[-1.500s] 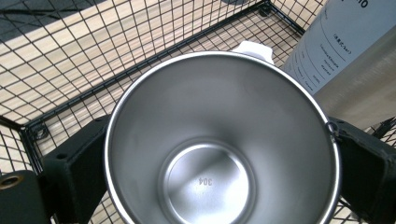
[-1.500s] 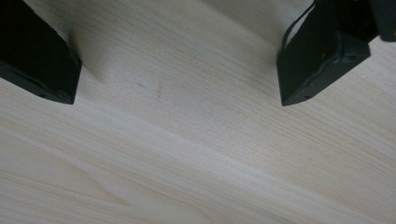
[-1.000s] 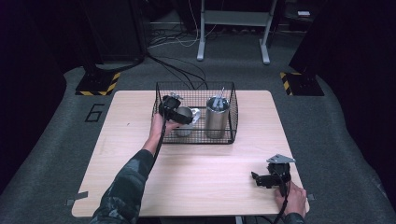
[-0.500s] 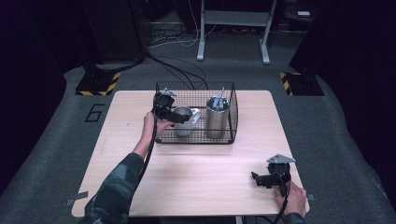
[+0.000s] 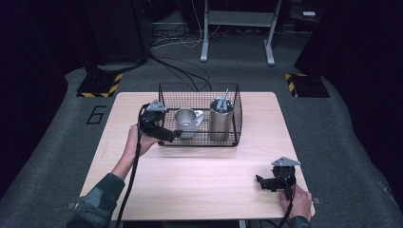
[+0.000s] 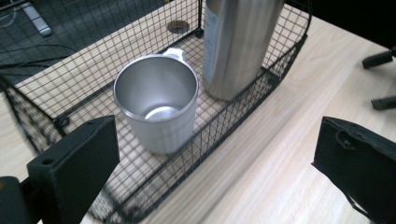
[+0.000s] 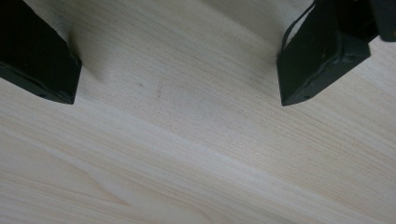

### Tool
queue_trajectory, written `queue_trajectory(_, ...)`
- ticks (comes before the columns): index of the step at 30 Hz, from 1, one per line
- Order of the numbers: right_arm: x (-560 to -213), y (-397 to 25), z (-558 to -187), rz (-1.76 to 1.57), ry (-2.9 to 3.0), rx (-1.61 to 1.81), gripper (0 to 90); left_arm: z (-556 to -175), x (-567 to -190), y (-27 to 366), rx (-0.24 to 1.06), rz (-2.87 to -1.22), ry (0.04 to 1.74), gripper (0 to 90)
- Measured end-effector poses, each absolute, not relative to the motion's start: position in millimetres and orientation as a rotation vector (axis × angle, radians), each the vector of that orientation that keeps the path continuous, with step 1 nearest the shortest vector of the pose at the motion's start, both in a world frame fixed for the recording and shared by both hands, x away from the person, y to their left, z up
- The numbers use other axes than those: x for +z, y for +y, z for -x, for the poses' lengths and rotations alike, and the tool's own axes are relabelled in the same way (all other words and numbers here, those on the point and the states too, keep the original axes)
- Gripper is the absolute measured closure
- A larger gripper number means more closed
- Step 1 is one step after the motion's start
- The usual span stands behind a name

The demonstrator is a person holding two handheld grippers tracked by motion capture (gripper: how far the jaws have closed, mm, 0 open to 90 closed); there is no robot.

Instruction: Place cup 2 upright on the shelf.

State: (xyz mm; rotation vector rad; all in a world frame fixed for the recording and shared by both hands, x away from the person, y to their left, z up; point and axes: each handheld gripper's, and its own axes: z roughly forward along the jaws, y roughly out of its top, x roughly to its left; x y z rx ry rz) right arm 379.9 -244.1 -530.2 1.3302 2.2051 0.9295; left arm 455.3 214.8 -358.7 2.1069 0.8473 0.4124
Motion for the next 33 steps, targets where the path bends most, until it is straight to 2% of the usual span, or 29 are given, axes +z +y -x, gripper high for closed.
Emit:
queue_trajectory(9,-530,-244,-380,-1.329,2.205,0.93,0.0,-417,-372,252,0.472,-2.134,0.838,0.1)
queue_trajectory(19,-530,-244,-380,-1.33,2.206,0.929,0.0,-388,-417,305,0.458,-2.133,0.941,0.1)
queue_trajectory(33,-530,-244,-380,-1.329,2.205,0.929,0.0,-358,-490,357,0.435,-2.139,1.128,0.1)
